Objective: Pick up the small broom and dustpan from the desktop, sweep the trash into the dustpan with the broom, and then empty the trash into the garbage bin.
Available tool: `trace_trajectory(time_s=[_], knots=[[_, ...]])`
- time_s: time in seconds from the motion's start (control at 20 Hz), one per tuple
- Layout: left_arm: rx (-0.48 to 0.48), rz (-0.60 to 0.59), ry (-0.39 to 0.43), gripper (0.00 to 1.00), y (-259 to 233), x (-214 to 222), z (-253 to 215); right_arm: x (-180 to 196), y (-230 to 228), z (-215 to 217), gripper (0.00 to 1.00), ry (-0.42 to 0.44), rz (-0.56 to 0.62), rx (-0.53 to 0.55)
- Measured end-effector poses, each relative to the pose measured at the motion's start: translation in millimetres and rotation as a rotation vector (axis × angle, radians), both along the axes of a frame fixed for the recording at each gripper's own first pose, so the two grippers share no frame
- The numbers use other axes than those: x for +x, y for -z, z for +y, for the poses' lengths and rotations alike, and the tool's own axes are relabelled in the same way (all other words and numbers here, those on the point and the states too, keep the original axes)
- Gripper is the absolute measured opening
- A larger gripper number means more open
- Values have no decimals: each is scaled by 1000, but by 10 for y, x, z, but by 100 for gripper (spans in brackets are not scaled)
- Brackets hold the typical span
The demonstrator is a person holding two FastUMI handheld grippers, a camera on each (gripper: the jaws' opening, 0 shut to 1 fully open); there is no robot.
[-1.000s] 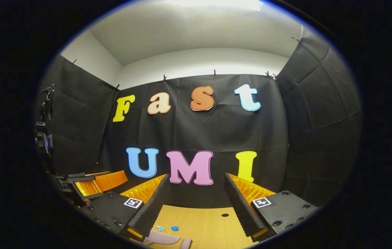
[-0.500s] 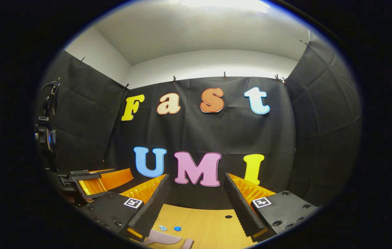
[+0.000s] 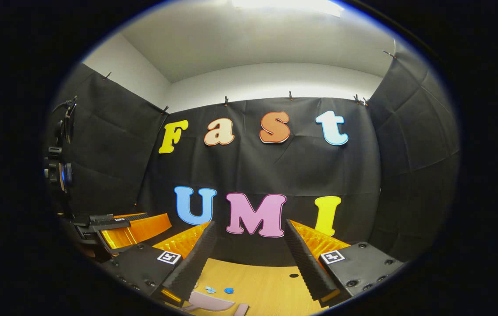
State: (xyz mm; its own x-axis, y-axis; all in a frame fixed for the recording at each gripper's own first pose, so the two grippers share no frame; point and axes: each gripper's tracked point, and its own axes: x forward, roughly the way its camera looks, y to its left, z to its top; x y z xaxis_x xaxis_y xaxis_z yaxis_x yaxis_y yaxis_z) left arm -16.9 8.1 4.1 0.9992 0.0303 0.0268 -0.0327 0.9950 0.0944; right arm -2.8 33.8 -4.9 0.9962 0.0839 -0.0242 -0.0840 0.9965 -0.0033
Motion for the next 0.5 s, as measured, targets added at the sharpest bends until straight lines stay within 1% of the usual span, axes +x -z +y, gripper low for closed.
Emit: trace_trajectory(time_s=[0.1, 0.15, 0.2, 0.25, 0.3, 0.4, 0.45, 0.5], knots=[[0, 1, -2, 82, 16, -8, 10, 8, 23, 0, 99, 4, 5, 2], [0, 4, -2, 82, 20, -7, 12, 9, 40, -1, 96, 5, 10, 4], [0, 8, -1, 82, 31, 2, 24, 6, 62, 0, 99, 8, 17, 4], [2, 12, -1, 82, 29, -5, 27, -1, 82, -10, 96, 11, 23, 4], [5, 15, -5, 82, 53, -18, 48, 0, 95, -10, 99, 14, 26, 3], [10, 8, -5, 82, 38, -51, 68, -6, 114, -23, 99, 23, 28, -4], [15, 9, -6, 82, 31, -68, 78, -7, 130, -32, 96, 27, 29, -6], [21, 15, -7, 82, 71, -80, 96, -8, 158, -14, 96, 25, 35, -2]])
